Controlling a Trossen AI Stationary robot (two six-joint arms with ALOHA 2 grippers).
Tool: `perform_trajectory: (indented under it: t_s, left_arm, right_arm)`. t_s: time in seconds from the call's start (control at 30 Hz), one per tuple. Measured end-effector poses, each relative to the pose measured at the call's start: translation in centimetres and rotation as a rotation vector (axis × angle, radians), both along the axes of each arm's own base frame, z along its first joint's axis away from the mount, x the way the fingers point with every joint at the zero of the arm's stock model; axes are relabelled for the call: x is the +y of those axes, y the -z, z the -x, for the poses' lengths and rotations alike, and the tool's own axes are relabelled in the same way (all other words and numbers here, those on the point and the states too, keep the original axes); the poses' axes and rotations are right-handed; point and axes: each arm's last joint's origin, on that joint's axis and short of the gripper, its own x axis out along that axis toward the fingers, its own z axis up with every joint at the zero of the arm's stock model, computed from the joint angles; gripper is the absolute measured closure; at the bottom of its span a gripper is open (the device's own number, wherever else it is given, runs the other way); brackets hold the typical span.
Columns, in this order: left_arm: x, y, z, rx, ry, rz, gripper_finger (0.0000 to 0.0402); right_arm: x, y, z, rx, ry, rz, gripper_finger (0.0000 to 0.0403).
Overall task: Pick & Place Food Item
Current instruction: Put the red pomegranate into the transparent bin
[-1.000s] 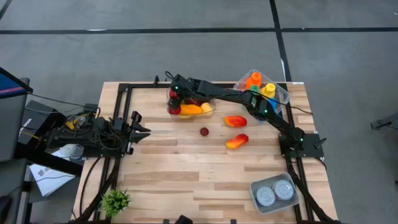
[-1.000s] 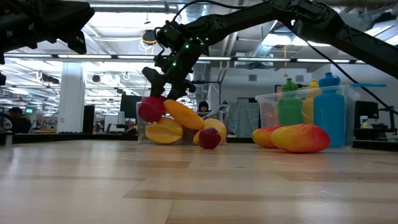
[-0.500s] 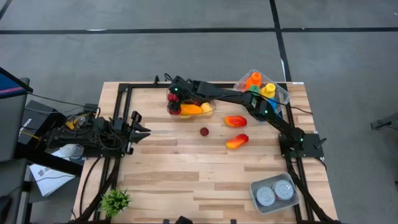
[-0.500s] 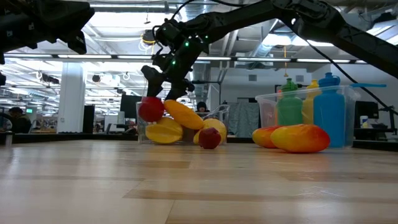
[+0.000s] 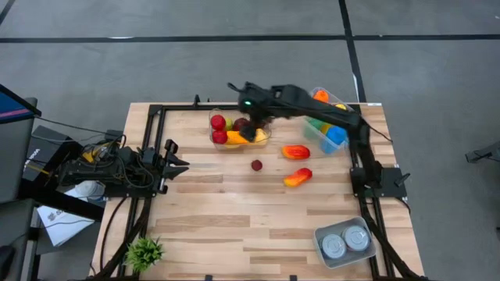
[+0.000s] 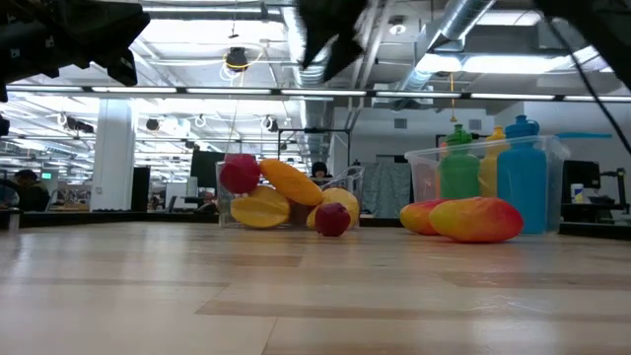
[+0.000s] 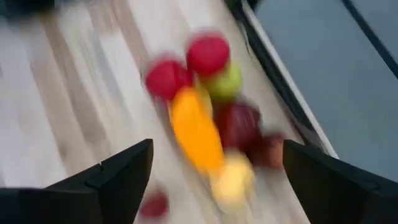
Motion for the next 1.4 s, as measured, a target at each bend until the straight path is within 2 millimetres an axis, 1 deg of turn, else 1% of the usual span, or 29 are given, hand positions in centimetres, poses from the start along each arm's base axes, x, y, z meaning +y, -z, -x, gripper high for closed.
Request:
perform_trajectory:
  t_s: [0.17, 0.23, 0.3, 0.37, 0.4, 0.43, 0.5, 0.63, 0.7, 0.8, 0.87, 0.93, 1.03, 1.1, 1.13, 1.2, 1.3, 1.4]
  left_arm:
    - [0.0, 0.0, 0.0, 0.0, 0.0, 0.0, 0.0348]
    - [0.0, 0.0, 0.0, 0.0, 0.0, 0.0, 0.0348]
    - [0.0, 0.0, 0.0, 0.0, 0.0, 0.0, 0.0348]
    - [0.0, 0.0, 0.0, 0.0, 0.001, 0.0, 0.0348]
    - [0.0, 0.0, 0.0, 0.0, 0.0, 0.0, 0.0348]
    - [0.0, 0.0, 0.0, 0.0, 0.0, 0.0, 0.0348]
    - [0.0, 0.0, 0.0, 0.0, 0.0, 0.0, 0.0348]
    - [0.0, 0.0, 0.0, -0.004, 0.0, 0.0, 0.0348]
    - [0.0, 0.0, 0.0, -0.004, 0.0, 0.0, 0.0348]
    - [0.0, 0.0, 0.0, -0.004, 0.0, 0.0, 0.0348]
    - [0.0, 0.0, 0.0, -0.004, 0.0, 0.0, 0.0348]
    - [0.0, 0.0, 0.0, -0.003, 0.0, 0.0, 0.0348]
    - [0.0, 0.0, 0.0, -0.003, 0.001, 0.0, 0.0348]
    - [0.0, 0.0, 0.0, -0.003, 0.0, 0.0, 0.0348]
    - [0.0, 0.0, 0.0, -0.003, 0.0, 0.0, 0.0348]
    - [0.0, 0.0, 0.0, -0.003, 0.0, 0.0, 0.0348]
    - [0.0, 0.0, 0.0, -0.003, 0.0, 0.0, 0.0348]
    - [0.0, 0.0, 0.0, 0.0, 0.0, 0.0, 0.0348]
  right_arm:
    - [4.0, -4.1, 6.1, 0.159, 0.068, 0.075, 0.0065]
    - [5.6, -5.6, 7.8, 0.124, 0.103, 0.106, 0.0068]
    - [7.4, -6.9, 9.7, 0.073, 0.08, 0.108, 0.007]
    - [9.2, -7.8, 11.4, 0.027, 0.047, 0.121, 0.0071]
    - [9.9, -8.0, 12.7, 0.024, 0.055, 0.131, 0.0071]
    - [10.6, -7.8, 13.8, 0.04, 0.068, 0.146, 0.0071]
    - [12.0, -6.9, 15.2, 0.034, 0.098, 0.185, 0.0071]
    - [13.8, -4.1, 19.3, 0.006, 0.159, 0.194, 0.0072]
    - [14.5, -1.7, 20.9, -0.016, 0.178, 0.177, 0.0072]
    - [15.2, 2.8, 22.2, -0.089, 0.179, 0.137, 0.0072]
    - [15.6, 5.6, 22.5, -0.176, 0.15, 0.105, 0.0072]
    - [16.0, 8.5, 22.2, -0.251, 0.106, 0.088, 0.0072]
    - [16.3, 12.4, 20.8, -0.362, 0.049, 0.086, 0.0072]
    - [16.3, 14.1, 19.7, -0.423, 0.012, 0.09, 0.0072]
    - [16.3, 14.8, 19.2, -0.438, -0.008, 0.096, 0.0072]
    - [16.3, 15.5, 18.1, -0.474, -0.033, 0.111, 0.0072]
    - [16.6, 15.7, 16.8, -0.51, -0.062, 0.138, 0.0072]
    - [16.9, 15.9, 15.9, -0.506, -0.097, 0.172, 0.0072]
